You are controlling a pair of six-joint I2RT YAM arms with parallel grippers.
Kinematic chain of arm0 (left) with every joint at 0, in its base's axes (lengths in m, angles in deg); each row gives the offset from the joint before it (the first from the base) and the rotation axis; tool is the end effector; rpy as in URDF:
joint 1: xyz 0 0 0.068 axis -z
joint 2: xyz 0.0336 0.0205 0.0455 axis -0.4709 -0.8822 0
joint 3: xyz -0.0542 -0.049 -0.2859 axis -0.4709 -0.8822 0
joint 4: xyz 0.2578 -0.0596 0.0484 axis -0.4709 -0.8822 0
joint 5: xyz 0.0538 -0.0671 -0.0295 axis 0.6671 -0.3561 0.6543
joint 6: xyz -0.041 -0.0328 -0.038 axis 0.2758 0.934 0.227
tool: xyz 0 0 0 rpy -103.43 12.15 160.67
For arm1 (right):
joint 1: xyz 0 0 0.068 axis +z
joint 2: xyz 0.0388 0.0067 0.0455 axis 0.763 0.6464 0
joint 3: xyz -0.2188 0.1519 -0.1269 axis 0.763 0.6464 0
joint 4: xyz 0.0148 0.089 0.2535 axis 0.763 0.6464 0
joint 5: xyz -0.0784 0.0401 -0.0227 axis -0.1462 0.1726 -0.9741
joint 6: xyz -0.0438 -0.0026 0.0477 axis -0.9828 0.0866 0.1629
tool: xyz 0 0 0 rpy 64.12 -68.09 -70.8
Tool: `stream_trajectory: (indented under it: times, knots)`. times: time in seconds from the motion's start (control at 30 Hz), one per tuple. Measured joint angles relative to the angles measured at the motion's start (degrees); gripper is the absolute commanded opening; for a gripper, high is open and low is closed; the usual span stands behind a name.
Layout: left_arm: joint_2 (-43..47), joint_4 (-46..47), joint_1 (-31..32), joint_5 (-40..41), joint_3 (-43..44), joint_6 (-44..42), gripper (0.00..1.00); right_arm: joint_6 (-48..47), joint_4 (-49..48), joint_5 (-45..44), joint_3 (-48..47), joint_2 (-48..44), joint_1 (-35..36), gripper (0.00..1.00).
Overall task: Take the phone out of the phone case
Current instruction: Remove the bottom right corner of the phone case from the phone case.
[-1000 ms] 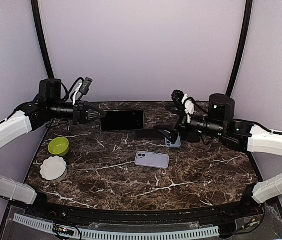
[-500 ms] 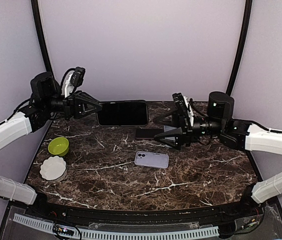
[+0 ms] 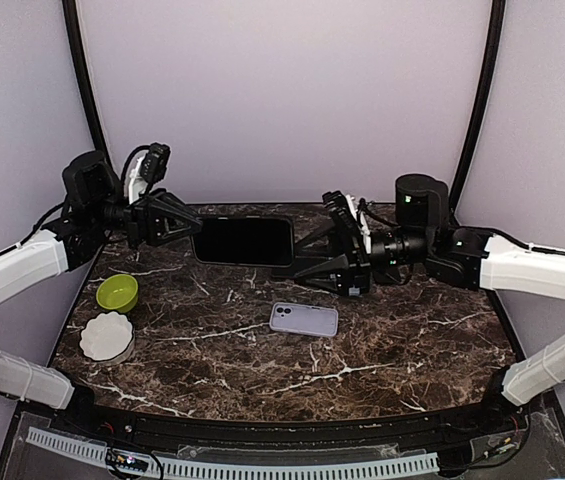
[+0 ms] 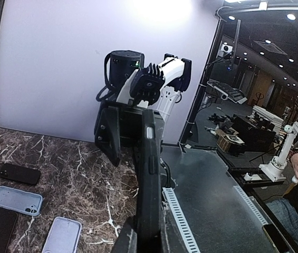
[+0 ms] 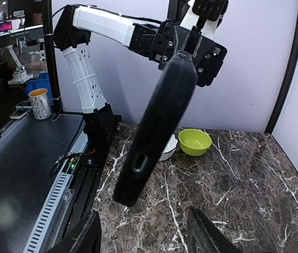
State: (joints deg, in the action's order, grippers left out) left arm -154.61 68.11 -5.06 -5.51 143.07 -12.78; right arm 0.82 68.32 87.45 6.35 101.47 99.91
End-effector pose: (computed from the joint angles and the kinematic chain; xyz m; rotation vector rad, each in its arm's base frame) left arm 0.2232 -0.1485 0.3896 1.2600 1.2276 -1.4878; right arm 0.1750 0.2645 0.3511 -1.3787 1.2069 1.1581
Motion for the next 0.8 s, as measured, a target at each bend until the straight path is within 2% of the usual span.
stream_trajectory:
  times: [0.27, 0.33, 0.57, 0.73, 0.8]
  knots:
    - [-0.5, 1.2, 0.0, -0.5, -0.9, 0.4, 0.00, -5.2, 3.5, 0.0, -3.3, 1.7, 2.4, 0.44]
    - [-0.5, 1.2, 0.0, -0.6, -1.2, 0.4, 0.00, -5.7, 3.8, -0.1, -3.6, 1.9, 2.8, 0.37]
    - [-0.6, 1.2, 0.0, -0.6, -1.5, 0.4, 0.00, -6.6, 4.9, -1.0, -4.9, 3.8, 3.6, 0.25]
    - [-0.6, 1.1, 0.0, -0.6, -1.7, 0.3, 0.00, -6.8, 5.3, -1.3, -5.0, 4.1, 3.6, 0.24]
    - [-0.6, 1.1, 0.0, -0.6, -1.9, 0.2, 0.00, -6.8, 5.4, -1.3, -5.0, 4.1, 3.6, 0.27]
